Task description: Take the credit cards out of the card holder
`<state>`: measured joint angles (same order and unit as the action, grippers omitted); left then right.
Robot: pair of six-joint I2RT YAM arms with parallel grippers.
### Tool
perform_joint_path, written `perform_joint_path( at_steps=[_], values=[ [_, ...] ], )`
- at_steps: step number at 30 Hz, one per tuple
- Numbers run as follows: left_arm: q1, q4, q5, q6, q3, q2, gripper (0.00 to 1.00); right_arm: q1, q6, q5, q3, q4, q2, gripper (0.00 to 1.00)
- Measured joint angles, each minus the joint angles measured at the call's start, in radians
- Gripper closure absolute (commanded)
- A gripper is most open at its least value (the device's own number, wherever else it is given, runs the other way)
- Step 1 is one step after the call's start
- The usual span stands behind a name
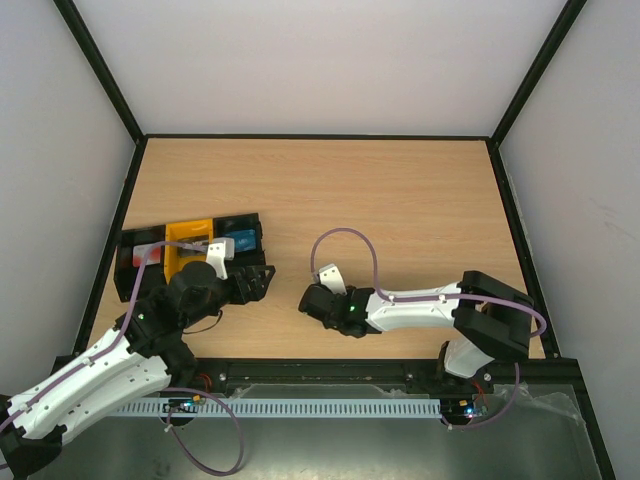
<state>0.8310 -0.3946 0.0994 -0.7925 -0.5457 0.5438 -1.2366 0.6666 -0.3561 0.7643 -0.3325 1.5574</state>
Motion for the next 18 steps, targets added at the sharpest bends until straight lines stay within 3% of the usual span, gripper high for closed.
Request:
perform_joint_path(
  at_steps=[18],
  values=[
    [0.000, 0.079, -0.027, -0.058, 0.045, 0.039, 0.08, 0.000, -0.005, 0.092, -0.051, 0.100, -0.137, 0.98]
  ],
)
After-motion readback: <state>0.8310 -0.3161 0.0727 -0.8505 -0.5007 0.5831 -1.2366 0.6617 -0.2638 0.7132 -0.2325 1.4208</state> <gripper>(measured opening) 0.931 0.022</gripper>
